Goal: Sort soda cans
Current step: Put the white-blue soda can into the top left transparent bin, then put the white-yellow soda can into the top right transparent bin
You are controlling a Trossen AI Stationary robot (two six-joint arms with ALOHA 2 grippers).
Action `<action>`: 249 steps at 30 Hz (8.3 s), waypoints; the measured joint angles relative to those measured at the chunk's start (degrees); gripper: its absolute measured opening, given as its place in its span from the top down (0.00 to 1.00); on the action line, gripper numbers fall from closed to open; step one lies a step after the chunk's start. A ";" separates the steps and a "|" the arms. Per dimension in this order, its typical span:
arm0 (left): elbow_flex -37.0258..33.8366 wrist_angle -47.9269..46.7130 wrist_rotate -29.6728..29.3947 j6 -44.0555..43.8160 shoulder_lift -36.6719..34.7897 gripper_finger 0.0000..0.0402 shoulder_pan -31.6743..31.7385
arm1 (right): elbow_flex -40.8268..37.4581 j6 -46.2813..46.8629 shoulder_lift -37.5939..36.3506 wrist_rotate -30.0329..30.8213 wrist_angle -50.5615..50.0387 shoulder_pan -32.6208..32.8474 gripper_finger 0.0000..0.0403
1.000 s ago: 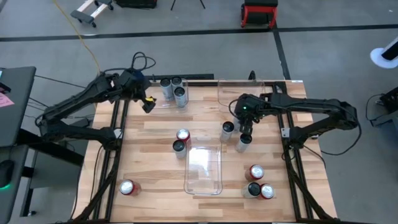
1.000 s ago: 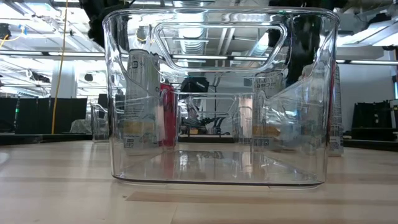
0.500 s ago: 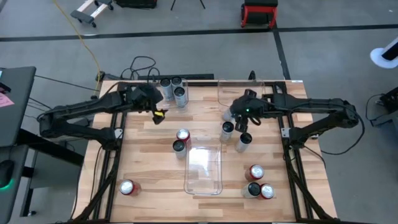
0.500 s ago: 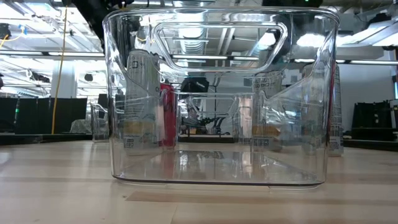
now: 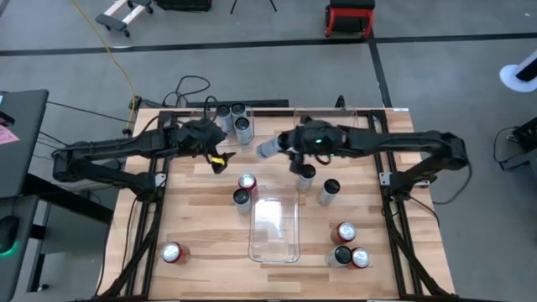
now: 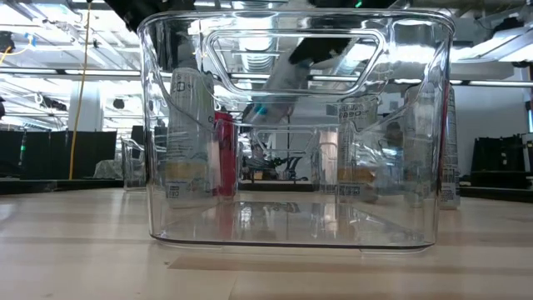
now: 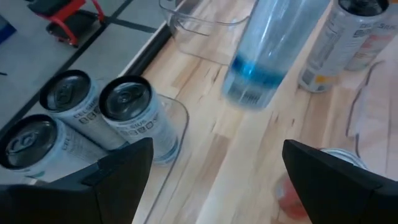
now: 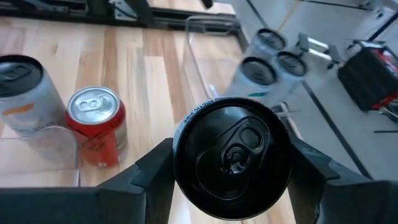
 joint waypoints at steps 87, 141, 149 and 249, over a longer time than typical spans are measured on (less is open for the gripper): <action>-31.57 53.78 -14.90 -0.70 -9.79 0.39 6.20 | 10.19 4.14 7.00 -18.25 4.02 -2.70 0.24; -37.92 98.71 -12.64 -2.73 29.94 0.16 14.42 | 4.46 2.14 7.61 -13.33 5.81 -4.48 0.24; -37.94 91.85 -12.70 2.16 24.74 0.16 13.53 | 4.48 1.47 4.13 -6.78 2.21 -1.83 0.24; -14.78 40.59 -1.67 11.84 -1.53 0.16 -16.05 | -16.85 14.52 -13.87 -15.00 -17.48 -3.26 0.36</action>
